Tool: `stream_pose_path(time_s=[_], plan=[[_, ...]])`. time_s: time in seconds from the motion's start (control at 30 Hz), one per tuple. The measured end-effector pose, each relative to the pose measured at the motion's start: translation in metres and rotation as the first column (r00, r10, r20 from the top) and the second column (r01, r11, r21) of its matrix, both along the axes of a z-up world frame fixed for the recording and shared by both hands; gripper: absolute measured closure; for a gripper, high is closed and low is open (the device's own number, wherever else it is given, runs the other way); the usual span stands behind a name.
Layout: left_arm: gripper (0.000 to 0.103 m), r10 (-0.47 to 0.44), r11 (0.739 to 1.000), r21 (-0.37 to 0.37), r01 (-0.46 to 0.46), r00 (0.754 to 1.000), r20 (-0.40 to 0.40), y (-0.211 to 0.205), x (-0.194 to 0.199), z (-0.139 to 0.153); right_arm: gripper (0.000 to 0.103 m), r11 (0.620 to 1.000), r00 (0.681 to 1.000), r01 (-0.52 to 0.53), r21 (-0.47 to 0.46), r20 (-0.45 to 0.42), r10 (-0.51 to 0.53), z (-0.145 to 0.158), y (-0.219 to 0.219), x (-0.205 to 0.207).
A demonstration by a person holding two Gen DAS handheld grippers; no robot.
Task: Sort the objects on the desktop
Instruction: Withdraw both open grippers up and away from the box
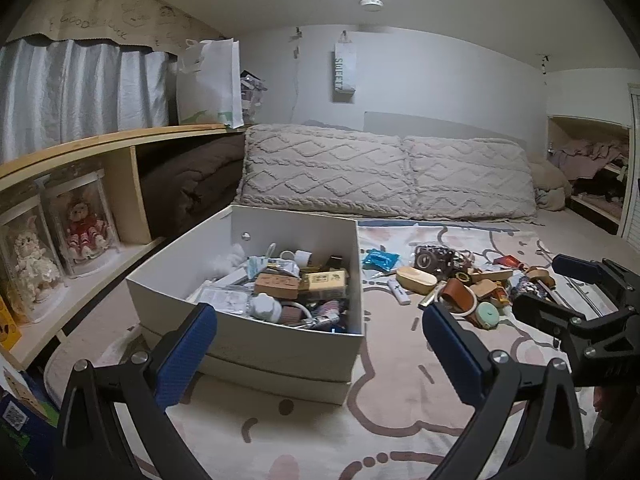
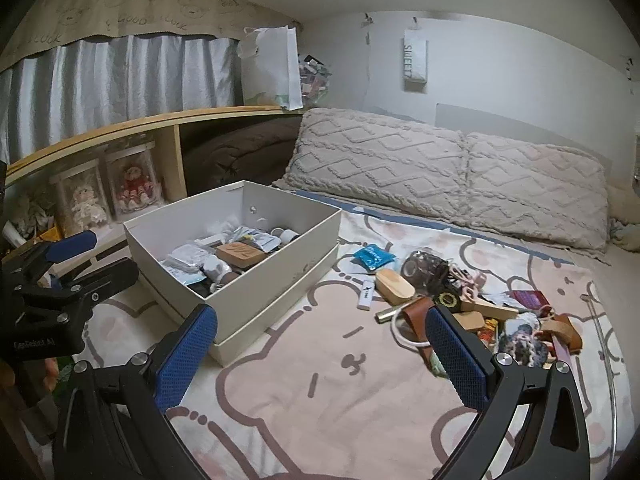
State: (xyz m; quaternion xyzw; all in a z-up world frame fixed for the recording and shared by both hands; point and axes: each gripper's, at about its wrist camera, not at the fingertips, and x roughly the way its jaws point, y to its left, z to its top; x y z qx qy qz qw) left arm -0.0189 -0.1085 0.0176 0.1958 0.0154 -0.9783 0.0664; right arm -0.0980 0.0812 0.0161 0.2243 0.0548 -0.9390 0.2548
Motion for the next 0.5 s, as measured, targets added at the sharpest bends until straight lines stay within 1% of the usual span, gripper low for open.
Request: stream_pose_path(time_s=[0.17, 0.33, 0.5], plan=[[0.000, -0.038, 0.999, -0.005, 0.038, 0.999, -0.008, 0.013, -0.003, -0.004, 0.000, 1.000, 1.000, 0.021, -0.018, 0.003, -0.021, -0.002, 0.014, 0.001], [0.000, -0.075, 0.997, -0.003, 0.075, 0.997, -0.019, 0.026, -0.010, -0.007, 0.000, 0.998, 0.998, 0.068, -0.012, -0.008, -0.068, -0.007, 0.031, 0.001], [0.000, -0.103, 0.995, 0.000, 0.103, 0.995, -0.007, 0.038, -0.019, -0.013, 0.000, 0.993, 0.993, 0.114, -0.015, 0.001, -0.114, -0.013, 0.052, -0.003]])
